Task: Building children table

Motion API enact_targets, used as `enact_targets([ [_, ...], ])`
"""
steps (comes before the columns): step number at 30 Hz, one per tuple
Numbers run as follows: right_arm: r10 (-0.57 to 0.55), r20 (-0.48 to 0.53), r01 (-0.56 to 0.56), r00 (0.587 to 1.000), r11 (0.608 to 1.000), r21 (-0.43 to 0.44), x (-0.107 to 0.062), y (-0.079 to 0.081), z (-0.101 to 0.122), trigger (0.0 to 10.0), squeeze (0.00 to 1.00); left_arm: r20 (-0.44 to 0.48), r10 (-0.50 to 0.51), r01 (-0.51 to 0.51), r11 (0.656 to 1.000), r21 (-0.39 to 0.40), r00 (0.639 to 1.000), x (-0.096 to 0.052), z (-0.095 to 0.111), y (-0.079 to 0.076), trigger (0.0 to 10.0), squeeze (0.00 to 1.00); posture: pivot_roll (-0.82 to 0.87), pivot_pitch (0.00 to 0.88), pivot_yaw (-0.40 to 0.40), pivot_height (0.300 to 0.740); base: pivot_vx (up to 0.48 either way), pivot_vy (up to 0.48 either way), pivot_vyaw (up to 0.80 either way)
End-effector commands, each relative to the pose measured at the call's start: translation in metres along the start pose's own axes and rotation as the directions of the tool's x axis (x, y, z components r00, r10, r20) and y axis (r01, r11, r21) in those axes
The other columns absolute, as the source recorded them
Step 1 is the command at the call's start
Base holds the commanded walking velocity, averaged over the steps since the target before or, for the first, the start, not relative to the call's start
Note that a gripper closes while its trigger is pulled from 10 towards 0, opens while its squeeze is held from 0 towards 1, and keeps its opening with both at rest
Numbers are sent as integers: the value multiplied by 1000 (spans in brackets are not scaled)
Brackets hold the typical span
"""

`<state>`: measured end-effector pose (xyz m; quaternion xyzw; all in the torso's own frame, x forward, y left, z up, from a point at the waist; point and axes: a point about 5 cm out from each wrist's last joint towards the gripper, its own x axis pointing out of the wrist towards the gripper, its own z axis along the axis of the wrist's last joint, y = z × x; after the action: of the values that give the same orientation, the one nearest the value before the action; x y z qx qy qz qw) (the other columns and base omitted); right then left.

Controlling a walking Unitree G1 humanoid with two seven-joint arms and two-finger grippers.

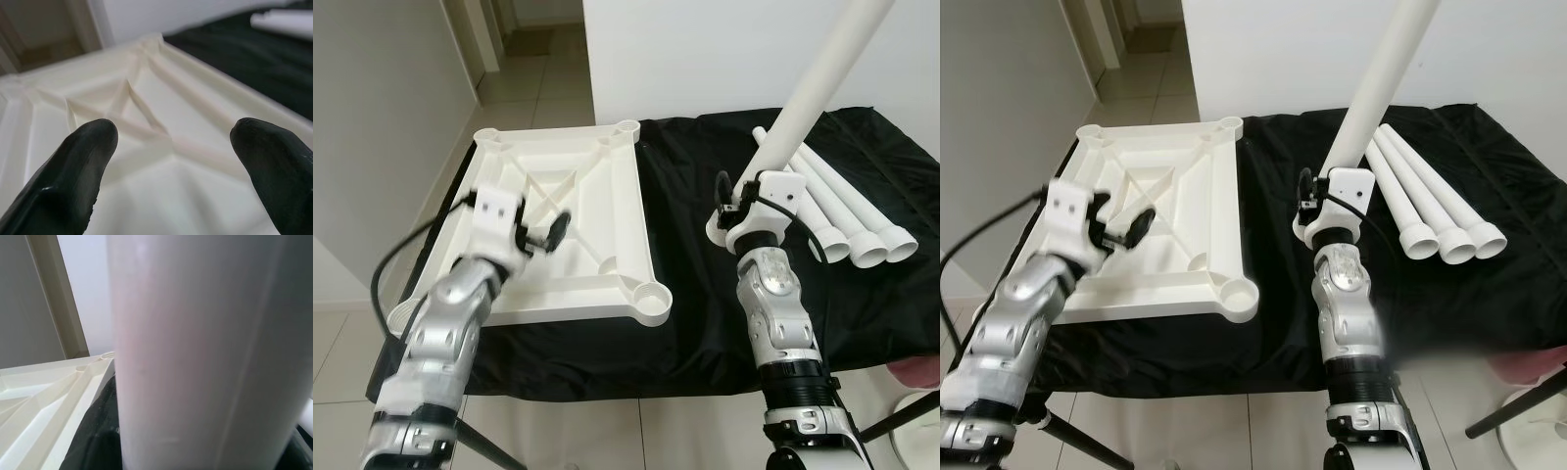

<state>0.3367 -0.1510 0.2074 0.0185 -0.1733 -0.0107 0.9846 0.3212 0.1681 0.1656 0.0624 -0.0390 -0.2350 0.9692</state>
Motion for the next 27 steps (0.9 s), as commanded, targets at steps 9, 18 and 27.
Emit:
enact_targets([
  [9, -9, 9, 9, 1000, 1000, -29, -3, -6, 1, 10000, 0, -194, -349, 354, 935, -7, 917, -41, -45, -30, 10000, 0, -50, 9, 91, 740, 0, 0, 0],
  [18, 12, 6, -12, 1000, 999, -40, -4, -4, 1, 10000, 0, -235, -486, 489, 871, -47, 842, -50, -58, -60, 10000, 0, -55, 0, 80, 740, 0, 0, 0],
  [27, 28, 7, -27, 1000, 999, -47, -2, -2, 2, 10000, 0, -245, -505, 517, 856, -18, 828, -39, -62, -72, 10000, 0, -62, 0, 77, 740, 0, 0, 0],
])
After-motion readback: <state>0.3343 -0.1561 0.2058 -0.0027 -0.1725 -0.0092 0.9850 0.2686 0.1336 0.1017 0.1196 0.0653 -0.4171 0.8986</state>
